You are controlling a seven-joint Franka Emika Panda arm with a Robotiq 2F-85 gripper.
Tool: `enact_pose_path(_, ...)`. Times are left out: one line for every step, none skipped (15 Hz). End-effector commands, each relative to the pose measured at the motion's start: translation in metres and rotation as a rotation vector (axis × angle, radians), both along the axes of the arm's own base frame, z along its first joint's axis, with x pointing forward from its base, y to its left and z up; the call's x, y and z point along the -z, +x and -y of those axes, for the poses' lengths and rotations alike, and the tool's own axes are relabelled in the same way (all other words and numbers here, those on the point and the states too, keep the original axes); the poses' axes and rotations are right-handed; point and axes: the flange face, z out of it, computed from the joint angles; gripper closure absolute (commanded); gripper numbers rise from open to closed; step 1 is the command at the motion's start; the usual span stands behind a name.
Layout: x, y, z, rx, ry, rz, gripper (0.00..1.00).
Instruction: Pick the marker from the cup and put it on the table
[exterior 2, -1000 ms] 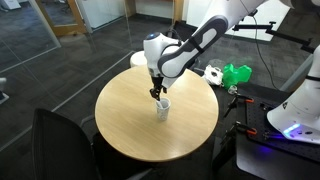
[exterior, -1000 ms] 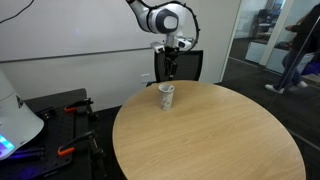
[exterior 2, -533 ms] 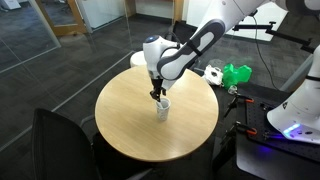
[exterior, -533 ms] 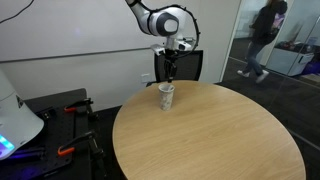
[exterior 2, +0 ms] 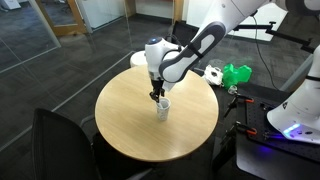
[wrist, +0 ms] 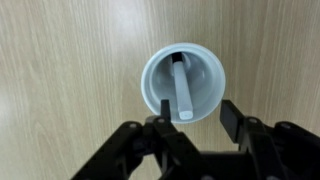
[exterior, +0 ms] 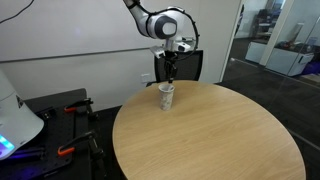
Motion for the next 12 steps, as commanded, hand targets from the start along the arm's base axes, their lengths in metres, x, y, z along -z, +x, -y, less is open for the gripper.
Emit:
enact_pose_path(-0.001, -0.005, 0.001, -0.014, 0.028, 0.032, 0.46)
enact_pose_path(0.000, -0.006, 0.001, -0.012, 0.028, 0.036, 0.47)
enact_pose_path(0.001, -0.006, 0.002, -0.011, 0.028, 0.040, 0.48)
enact_pose_path(0.002, -0.006, 0.002, -0.008, 0.028, 0.041, 0.48)
enact_pose_path(0.003, -0.007, 0.002, -0.007, 0.029, 0.040, 0.49)
enact_pose_path(0.004, -0.007, 0.003, -0.006, 0.029, 0.036, 0.49)
enact_pose_path(0.004, -0.008, 0.003, -0.005, 0.030, 0.034, 0.48)
enact_pose_path(0.005, -0.008, 0.003, -0.002, 0.031, 0.029, 0.48)
enact_pose_path(0.006, -0.009, 0.004, 0.002, 0.033, 0.025, 0.48)
enact_pose_path(0.007, -0.010, 0.004, 0.006, 0.033, 0.022, 0.48)
enact_pose_path(0.008, -0.011, 0.005, 0.008, 0.033, 0.017, 0.49)
enact_pose_path(0.009, -0.012, 0.005, 0.011, 0.033, 0.013, 0.50)
